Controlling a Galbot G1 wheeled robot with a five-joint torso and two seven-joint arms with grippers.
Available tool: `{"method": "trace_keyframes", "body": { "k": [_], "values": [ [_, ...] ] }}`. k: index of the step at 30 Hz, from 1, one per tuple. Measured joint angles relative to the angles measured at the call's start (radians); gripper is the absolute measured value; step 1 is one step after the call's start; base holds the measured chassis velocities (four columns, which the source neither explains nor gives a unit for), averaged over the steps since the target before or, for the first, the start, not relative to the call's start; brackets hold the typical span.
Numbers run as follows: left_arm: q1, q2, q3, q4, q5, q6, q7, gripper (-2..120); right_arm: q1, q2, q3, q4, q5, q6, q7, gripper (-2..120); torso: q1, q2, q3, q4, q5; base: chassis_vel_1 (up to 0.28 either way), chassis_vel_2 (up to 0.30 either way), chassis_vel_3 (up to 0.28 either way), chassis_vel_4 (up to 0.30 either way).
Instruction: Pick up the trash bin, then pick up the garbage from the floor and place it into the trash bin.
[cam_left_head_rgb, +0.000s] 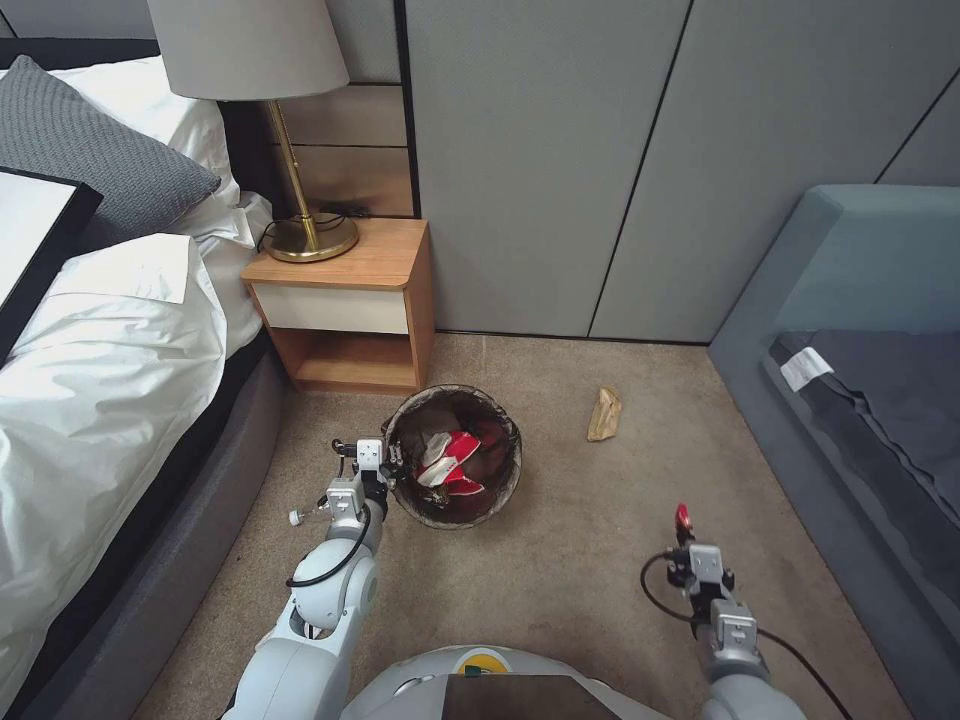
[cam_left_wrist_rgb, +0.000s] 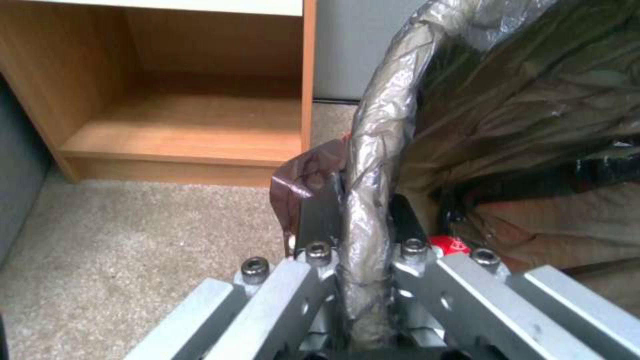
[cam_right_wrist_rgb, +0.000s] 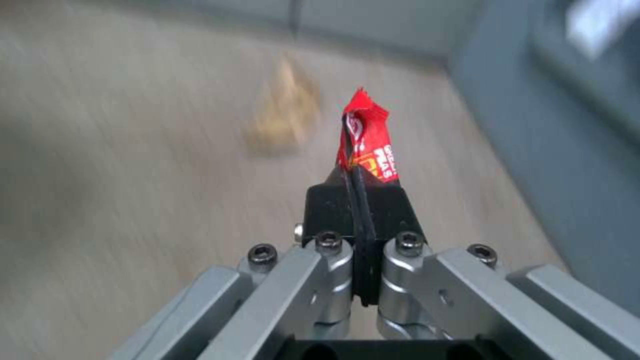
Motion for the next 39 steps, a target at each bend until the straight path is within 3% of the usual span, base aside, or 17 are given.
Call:
{"method": "trace_keyframes", "body": {
  "k": [3, 12, 21, 30, 39],
  "values": [
    [0.001, 0.001, 0.008, 0.0, -0.008, 0.009, -0.001, 0, 0.03, 0.006, -0.022, 0.082, -0.016, 0.087, -0.059, 0, 0.0, 0.0, 0.0, 0.0001, 0.0001, 0.0, 0.0, 0.0, 0.0],
    [0.005, 0.004, 0.043, -0.012, -0.03, 0.037, -0.001, 0, 0.115, -0.044, -0.107, 0.238, -0.051, 0.169, -0.228, 0, 0.0, 0.0, 0.0, 0.0002, 0.0003, 0.0, 0.0, 0.0, 0.0],
    [-0.004, 0.002, 0.12, -0.004, -0.022, 0.055, 0.008, 0, 0.176, -0.136, -0.193, 0.312, -0.065, 0.163, -0.333, 0, 0.0, 0.0, 0.0, 0.0001, 0.0003, 0.0, 0.0, 0.0, 0.0],
    [-0.007, -0.015, 0.171, 0.005, -0.006, 0.065, 0.009, 0, 0.222, -0.176, -0.246, 0.283, -0.053, 0.153, -0.364, 0, 0.0, 0.0, 0.0, 0.0, 0.0004, 0.0, 0.0, 0.0, 0.0],
    [-0.008, -0.022, 0.188, 0.007, -0.005, 0.07, 0.005, 0, 0.218, -0.149, -0.306, 0.245, -0.057, 0.149, -0.364, 0, 0.0, 0.0, 0.0, 0.0001, 0.0003, 0.0, 0.0, 0.0, 0.0]
  ]
}}
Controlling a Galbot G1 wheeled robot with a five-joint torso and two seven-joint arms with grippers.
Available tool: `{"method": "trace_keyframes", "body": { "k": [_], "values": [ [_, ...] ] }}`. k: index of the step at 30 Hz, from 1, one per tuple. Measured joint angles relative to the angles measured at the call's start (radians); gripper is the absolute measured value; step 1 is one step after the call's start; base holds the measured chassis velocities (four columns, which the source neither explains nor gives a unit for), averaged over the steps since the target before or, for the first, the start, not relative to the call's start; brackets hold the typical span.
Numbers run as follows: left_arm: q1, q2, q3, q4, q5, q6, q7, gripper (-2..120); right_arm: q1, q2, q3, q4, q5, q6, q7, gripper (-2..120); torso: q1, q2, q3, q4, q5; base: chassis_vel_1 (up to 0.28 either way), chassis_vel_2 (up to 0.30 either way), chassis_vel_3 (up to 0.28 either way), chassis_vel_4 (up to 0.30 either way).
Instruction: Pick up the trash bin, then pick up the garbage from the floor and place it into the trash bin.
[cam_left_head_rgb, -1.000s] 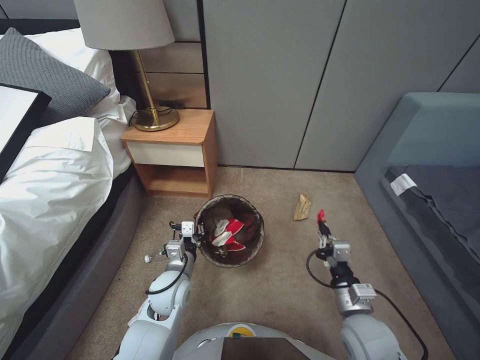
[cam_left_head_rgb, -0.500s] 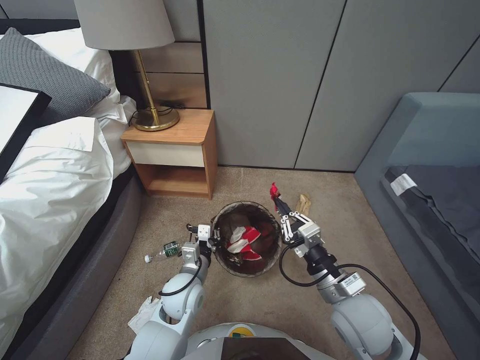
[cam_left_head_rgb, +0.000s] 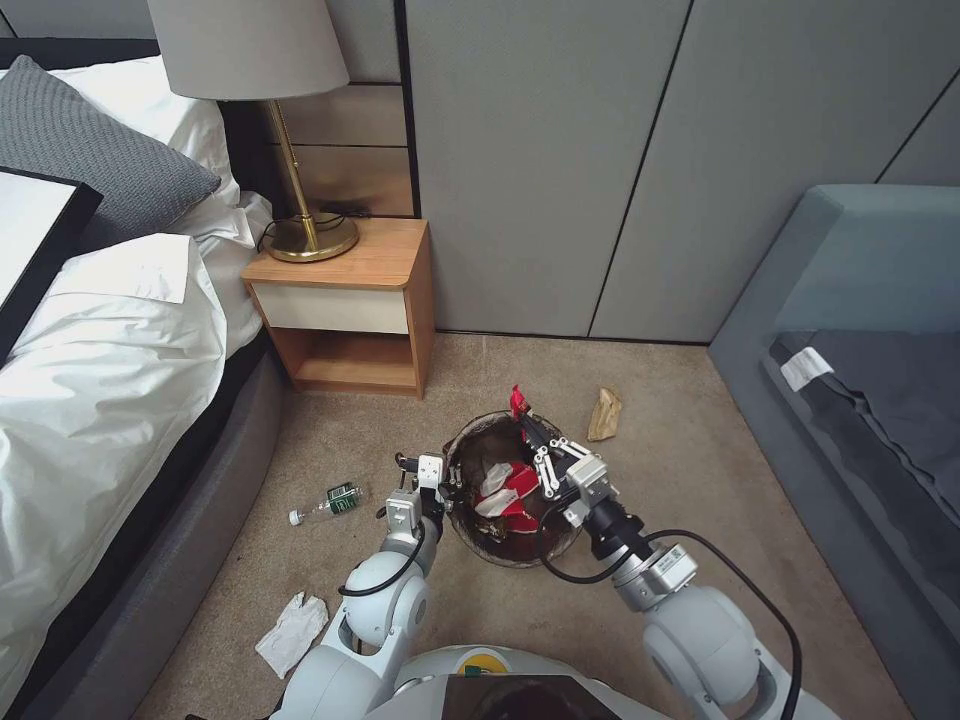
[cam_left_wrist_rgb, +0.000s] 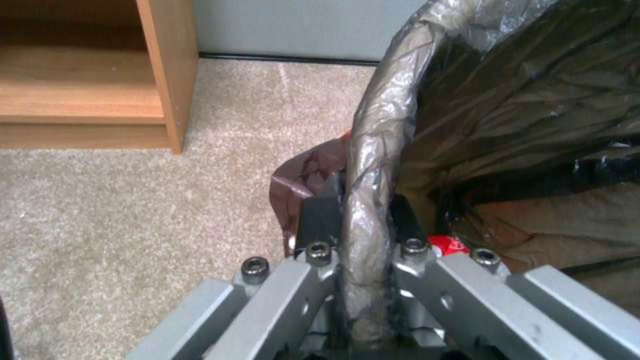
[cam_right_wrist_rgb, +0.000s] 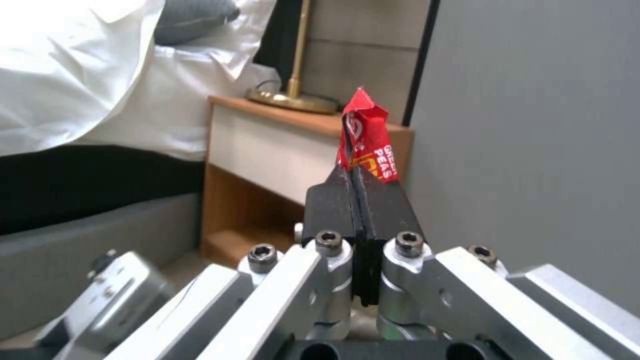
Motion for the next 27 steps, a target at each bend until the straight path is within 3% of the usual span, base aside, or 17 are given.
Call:
{"method": "trace_keyframes", "body": {
  "k": [20, 22, 24, 27],
  "values": [
    [-0.005, -0.008, 0.007, -0.003, -0.001, 0.002, -0.002, 0, -0.024, 0.039, -0.074, -0.06, -0.05, -0.002, 0.009, -2, 0.0, 0.0, 0.0, -0.0001, -0.0002, 0.0, 0.0, 0.0, 0.0],
    [-0.006, -0.008, 0.007, -0.003, -0.002, 0.002, -0.002, 0, -0.024, 0.04, -0.075, -0.065, -0.054, -0.004, 0.012, 11, 0.0, 0.0, 0.0, -0.0001, -0.0002, 0.0, 0.0, 0.0, 0.0],
    [-0.006, -0.007, 0.006, -0.003, -0.002, 0.002, -0.002, 0, -0.024, 0.04, -0.074, -0.066, -0.055, -0.004, 0.012, 14, 0.0, 0.0, 0.0, 0.0, -0.0001, 0.0, 0.0, 0.0, 0.0],
    [-0.005, -0.006, 0.005, -0.003, -0.002, 0.002, -0.002, 0, -0.029, 0.04, -0.074, -0.066, -0.056, -0.003, 0.012, 28, 0.0, 0.0, 0.0, -0.0001, -0.0001, 0.0, 0.0, 0.0, 0.0]
  ]
}}
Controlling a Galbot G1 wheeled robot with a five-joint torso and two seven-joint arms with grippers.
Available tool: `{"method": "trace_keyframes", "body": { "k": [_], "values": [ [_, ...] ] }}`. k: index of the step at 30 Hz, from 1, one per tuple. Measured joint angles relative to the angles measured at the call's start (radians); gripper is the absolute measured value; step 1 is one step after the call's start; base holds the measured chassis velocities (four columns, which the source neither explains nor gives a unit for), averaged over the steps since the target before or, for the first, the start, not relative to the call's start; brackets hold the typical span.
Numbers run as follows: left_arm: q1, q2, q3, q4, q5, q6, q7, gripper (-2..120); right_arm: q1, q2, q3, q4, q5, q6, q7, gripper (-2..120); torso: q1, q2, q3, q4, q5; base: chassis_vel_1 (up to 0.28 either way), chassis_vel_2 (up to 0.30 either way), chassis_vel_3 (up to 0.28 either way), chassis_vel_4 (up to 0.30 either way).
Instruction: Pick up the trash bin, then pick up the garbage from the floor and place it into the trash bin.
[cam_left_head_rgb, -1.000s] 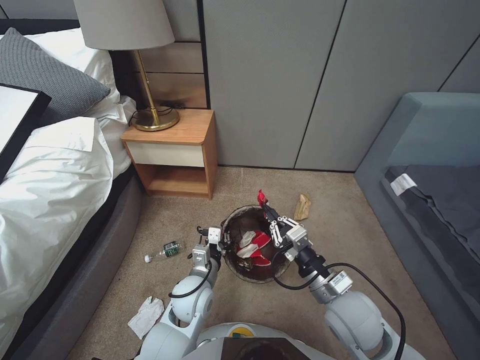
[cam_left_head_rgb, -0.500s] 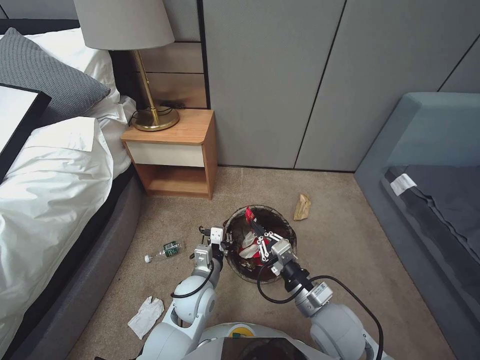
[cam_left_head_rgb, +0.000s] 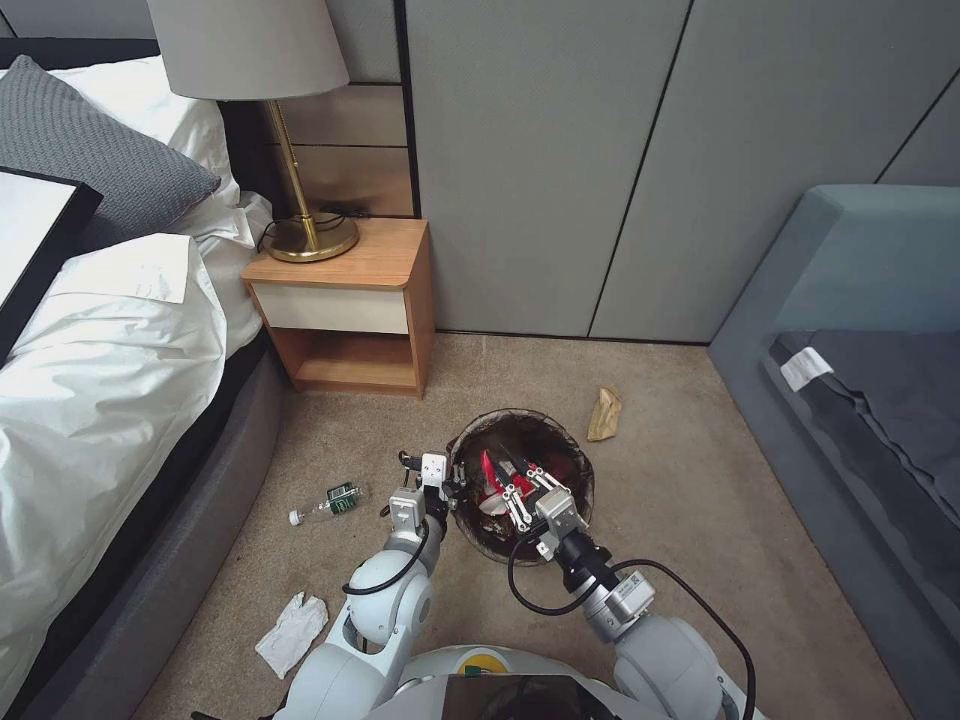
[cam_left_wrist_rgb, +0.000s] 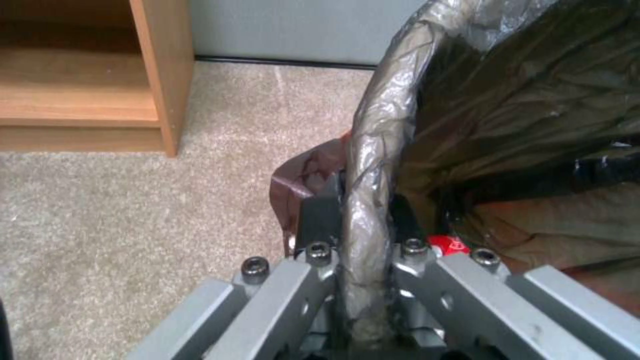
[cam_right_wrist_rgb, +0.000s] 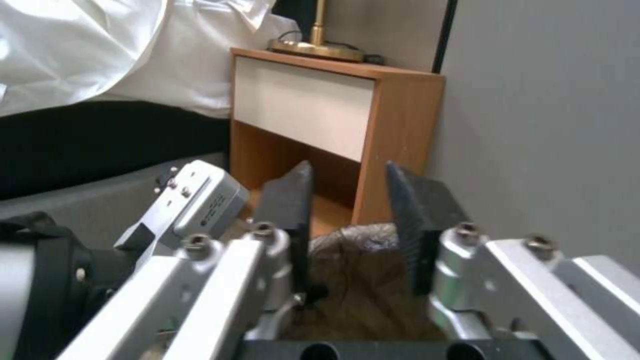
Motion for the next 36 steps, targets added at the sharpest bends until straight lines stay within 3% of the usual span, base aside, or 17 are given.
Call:
{"method": "trace_keyframes", "body": {
  "k": [20, 24, 28, 36],
  "values": [
    [0.002, 0.007, -0.015, 0.001, -0.004, -0.002, 0.0, 0, -0.013, 0.026, 0.048, 0.044, -0.003, 0.025, 0.019, 98, 0.0, 0.0, 0.0, 0.0001, 0.0001, 0.0, 0.0, 0.0, 0.0],
    [0.002, 0.011, -0.031, 0.001, -0.004, -0.005, 0.001, 0, -0.027, 0.071, 0.084, 0.094, -0.001, 0.012, 0.081, 100, 0.0, 0.0, 0.0, 0.0001, -0.0002, 0.0, 0.0, 0.0, 0.0],
    [0.002, 0.015, -0.074, 0.002, 0.013, -0.025, 0.006, 0, -0.065, 0.168, 0.134, 0.134, -0.003, 0.01, 0.214, 100, 0.0, 0.0, 0.0, -0.0002, -0.0002, 0.0, 0.0, 0.0, 0.0],
    [0.003, 0.027, -0.112, -0.002, 0.007, -0.031, 0.005, 0, -0.101, 0.226, 0.21, 0.086, -0.017, 0.075, 0.271, 100, 0.0, 0.0, 0.0, 0.0, 0.0, 0.0, 0.0, 0.0, 0.0]
  ]
}}
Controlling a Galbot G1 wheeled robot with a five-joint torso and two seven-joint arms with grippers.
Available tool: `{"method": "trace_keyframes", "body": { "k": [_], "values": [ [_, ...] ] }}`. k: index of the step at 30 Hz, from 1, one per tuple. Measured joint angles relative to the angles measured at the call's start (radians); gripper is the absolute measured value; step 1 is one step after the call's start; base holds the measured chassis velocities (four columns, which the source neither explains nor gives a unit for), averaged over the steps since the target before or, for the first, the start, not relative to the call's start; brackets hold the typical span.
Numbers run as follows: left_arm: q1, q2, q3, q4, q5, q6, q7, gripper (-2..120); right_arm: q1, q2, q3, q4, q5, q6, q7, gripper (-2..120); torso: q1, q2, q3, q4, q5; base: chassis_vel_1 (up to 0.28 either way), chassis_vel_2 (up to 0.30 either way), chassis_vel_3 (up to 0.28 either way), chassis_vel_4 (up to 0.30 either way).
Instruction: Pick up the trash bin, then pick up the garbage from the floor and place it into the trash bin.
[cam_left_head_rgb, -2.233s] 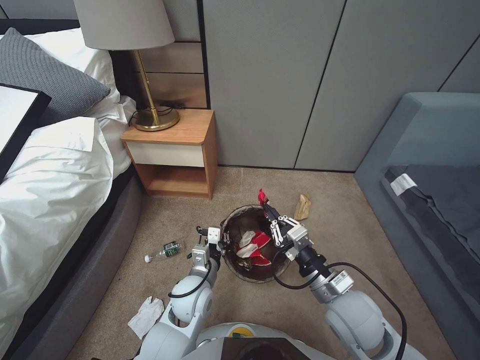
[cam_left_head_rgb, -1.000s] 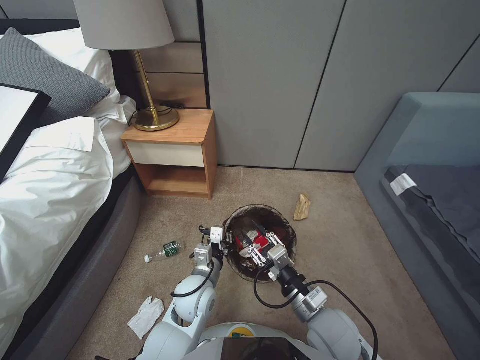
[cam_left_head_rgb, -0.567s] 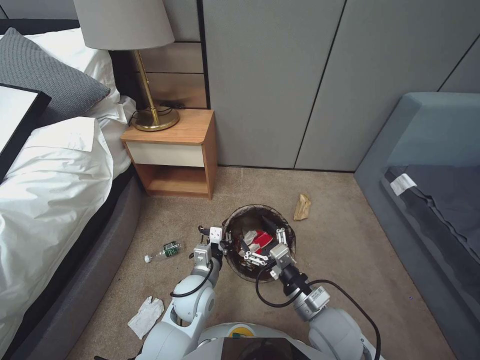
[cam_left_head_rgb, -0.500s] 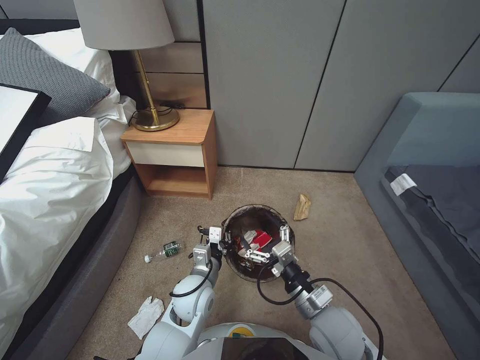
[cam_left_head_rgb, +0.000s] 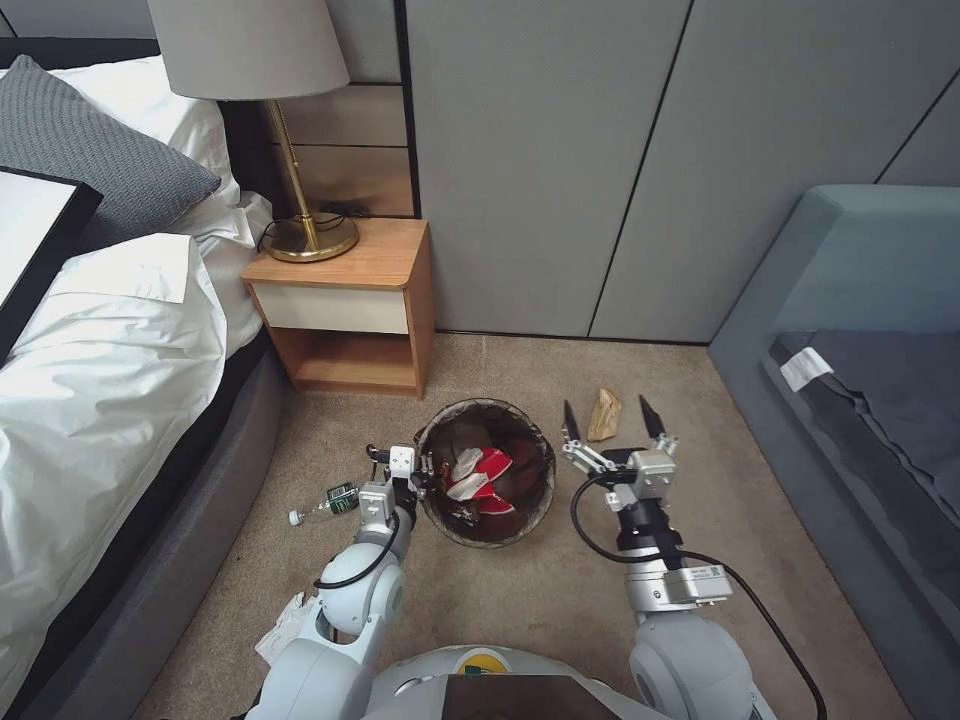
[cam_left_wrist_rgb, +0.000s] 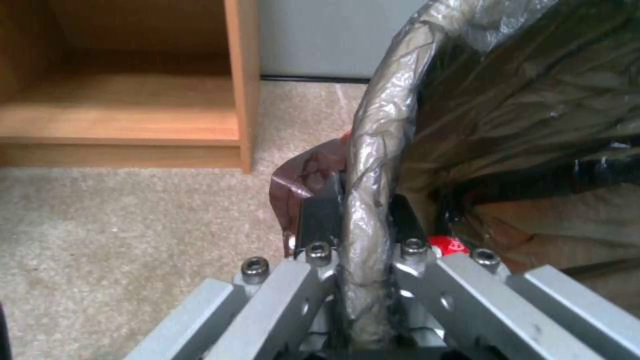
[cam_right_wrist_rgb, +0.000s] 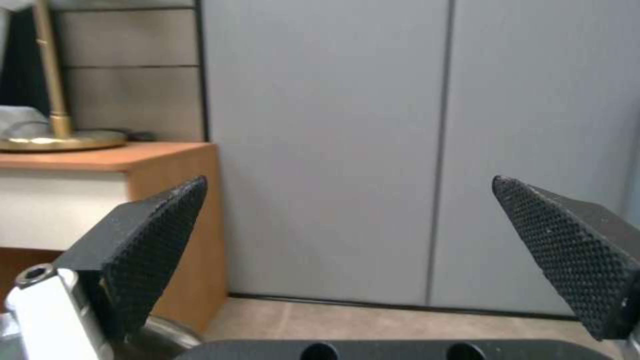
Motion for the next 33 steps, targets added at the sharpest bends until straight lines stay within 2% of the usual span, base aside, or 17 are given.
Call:
{"method": "trace_keyframes", "body": {
  "k": [5, 15, 33],
  "values": [
    [0.004, -0.001, -0.017, -0.006, -0.002, -0.007, -0.001, 0, -0.015, 0.034, 0.044, -0.061, -0.012, 0.05, 0.002, 100, 0.0, 0.0, 0.0, 0.0, 0.0, 0.0, 0.0, 0.0, 0.0],
    [0.007, -0.001, -0.018, -0.009, -0.002, -0.008, -0.004, 0, 0.008, 0.057, 0.068, -0.144, -0.018, 0.063, 0.026, 100, 0.0, 0.0, 0.0, 0.0001, 0.0, 0.0, 0.0, 0.0, 0.0],
    [0.008, -0.001, -0.015, -0.007, 0.001, -0.009, -0.006, 0, 0.027, 0.053, 0.092, -0.172, -0.009, 0.068, 0.021, 98, 0.0, 0.0, 0.0, 0.0, 0.0, 0.0, 0.0, 0.0, 0.0]
  ]
}}
